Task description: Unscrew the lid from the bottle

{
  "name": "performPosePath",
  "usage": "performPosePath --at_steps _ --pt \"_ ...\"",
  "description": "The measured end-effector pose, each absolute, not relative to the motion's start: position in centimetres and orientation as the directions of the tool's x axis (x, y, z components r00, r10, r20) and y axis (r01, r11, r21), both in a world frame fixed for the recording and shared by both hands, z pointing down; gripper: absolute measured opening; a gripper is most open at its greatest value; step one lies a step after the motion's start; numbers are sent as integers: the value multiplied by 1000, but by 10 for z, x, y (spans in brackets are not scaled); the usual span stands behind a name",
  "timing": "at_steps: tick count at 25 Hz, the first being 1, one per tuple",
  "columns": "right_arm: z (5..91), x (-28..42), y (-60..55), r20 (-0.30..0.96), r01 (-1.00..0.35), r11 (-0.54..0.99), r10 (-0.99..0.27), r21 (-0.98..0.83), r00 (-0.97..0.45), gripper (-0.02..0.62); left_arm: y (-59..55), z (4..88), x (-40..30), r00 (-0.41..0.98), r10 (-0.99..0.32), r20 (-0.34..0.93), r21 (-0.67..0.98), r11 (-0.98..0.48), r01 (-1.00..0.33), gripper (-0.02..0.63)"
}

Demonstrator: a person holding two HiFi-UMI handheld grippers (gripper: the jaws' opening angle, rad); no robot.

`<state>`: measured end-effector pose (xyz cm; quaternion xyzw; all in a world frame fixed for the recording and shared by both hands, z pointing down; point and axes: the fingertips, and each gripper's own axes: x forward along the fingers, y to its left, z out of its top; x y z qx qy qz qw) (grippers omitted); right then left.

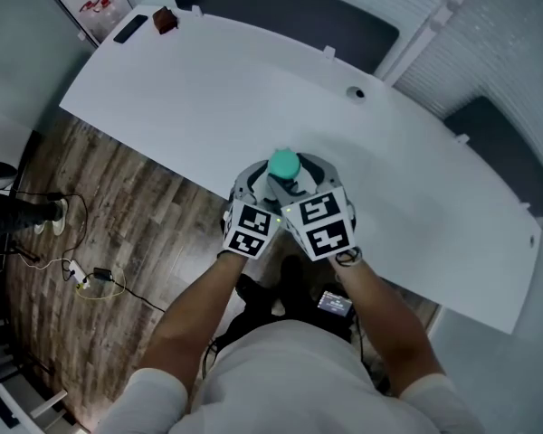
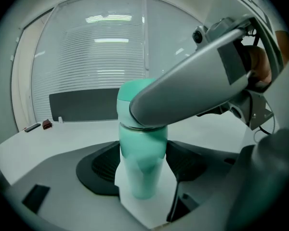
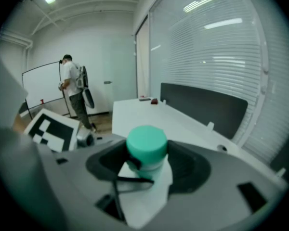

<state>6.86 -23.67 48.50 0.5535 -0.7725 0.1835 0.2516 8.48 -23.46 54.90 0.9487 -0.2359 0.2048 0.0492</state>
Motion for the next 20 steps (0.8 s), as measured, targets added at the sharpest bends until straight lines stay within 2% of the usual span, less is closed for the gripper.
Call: performPosePath --at_steps 4,15,17,20 --pt "485 67 -237 590 -934 356 -756 7 -283 281 -234 550 83 831 -369 415 22 -909 -415 302" --pt "485 66 -234 615 -827 562 -657 14 -436 281 -228 549 83 887 -115 447 26 -990 -142 296" --pt "487 66 -235 619 -830 558 -652 0 -439 281 -229 549 83 884 -106 456 19 -991 -129 297" --pt "487 67 -237 613 -859 512 -676 -10 -410 281 -229 548 82 874 -175 453 -13 -982 -190 298"
